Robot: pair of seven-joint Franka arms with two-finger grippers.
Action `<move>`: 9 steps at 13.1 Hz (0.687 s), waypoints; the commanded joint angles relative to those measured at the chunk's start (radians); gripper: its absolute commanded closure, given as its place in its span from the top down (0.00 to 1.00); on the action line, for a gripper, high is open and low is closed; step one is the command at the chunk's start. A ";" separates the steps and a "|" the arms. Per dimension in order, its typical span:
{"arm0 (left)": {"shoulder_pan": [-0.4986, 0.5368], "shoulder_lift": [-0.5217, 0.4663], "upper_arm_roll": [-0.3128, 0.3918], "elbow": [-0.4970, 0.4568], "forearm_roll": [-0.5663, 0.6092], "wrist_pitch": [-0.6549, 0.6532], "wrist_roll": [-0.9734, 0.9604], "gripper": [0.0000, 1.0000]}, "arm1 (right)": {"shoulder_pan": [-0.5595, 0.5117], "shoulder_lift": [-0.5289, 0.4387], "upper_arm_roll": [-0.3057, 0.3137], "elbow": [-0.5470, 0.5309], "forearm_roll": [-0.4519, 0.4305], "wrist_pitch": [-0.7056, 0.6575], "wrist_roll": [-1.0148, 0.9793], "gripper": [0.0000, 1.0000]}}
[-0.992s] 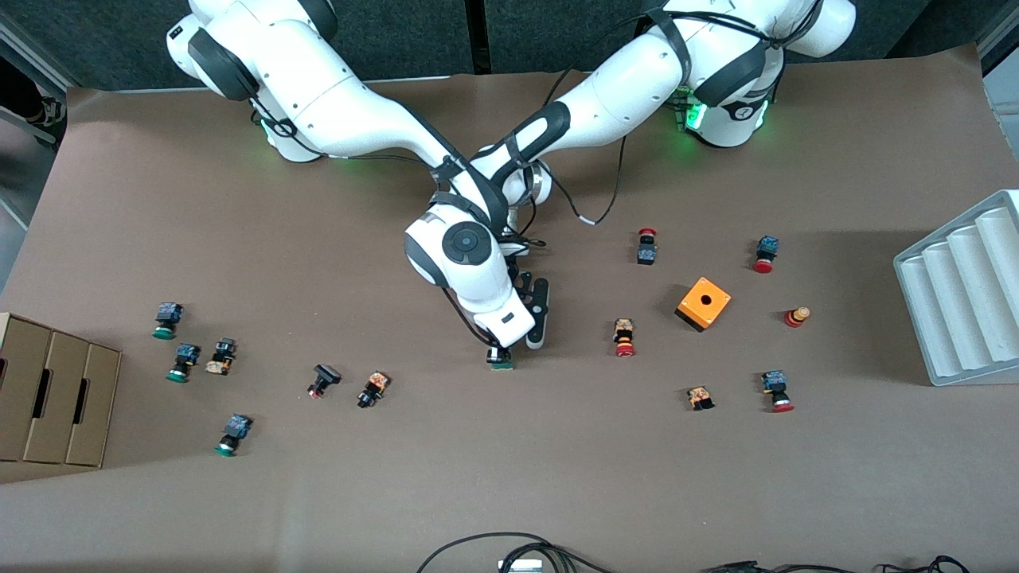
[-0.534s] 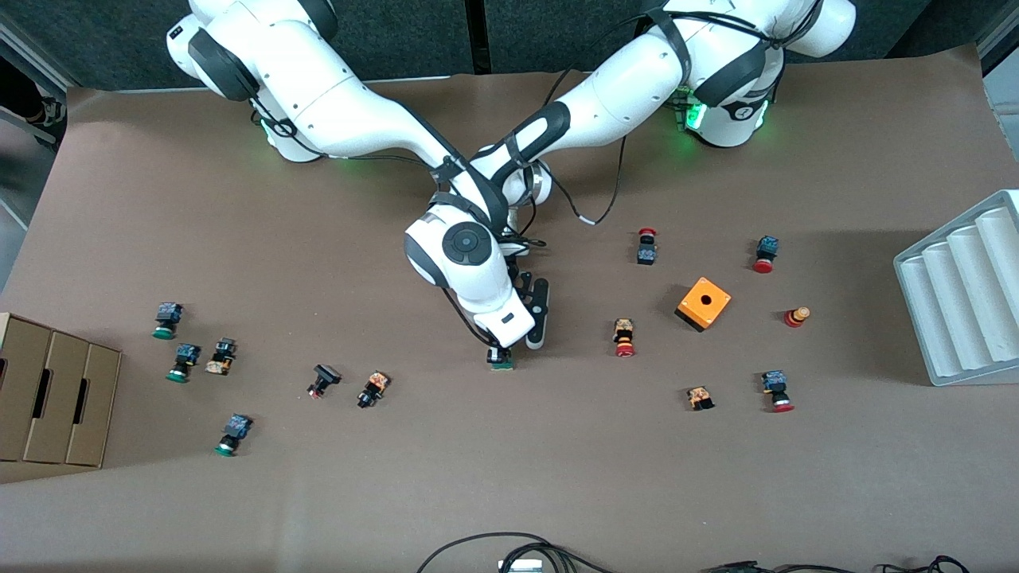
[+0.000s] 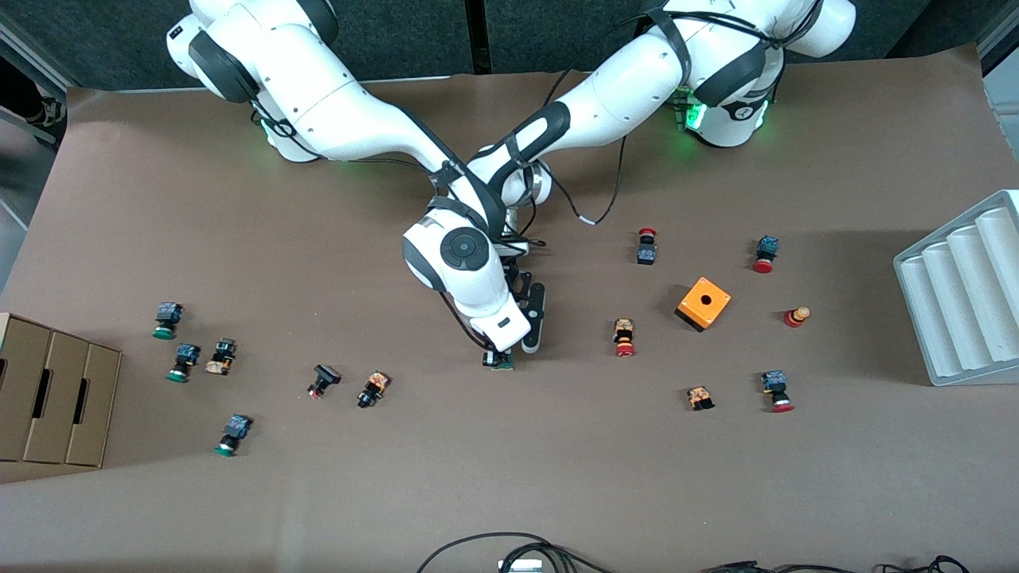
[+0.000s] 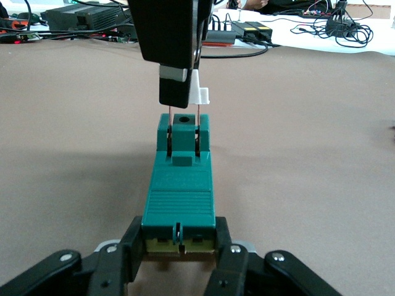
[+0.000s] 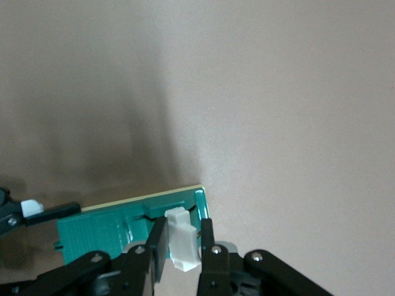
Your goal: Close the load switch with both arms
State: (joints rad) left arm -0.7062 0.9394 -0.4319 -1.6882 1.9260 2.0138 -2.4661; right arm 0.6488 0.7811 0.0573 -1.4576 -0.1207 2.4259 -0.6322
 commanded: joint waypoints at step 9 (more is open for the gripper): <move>-0.004 0.015 0.013 0.030 0.030 0.025 -0.010 0.43 | -0.014 0.029 -0.005 0.034 -0.025 0.042 0.016 0.28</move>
State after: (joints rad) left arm -0.7062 0.9394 -0.4319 -1.6882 1.9260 2.0138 -2.4661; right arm 0.6442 0.7849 0.0536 -1.4555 -0.1207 2.4471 -0.6303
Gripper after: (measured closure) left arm 0.511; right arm 0.722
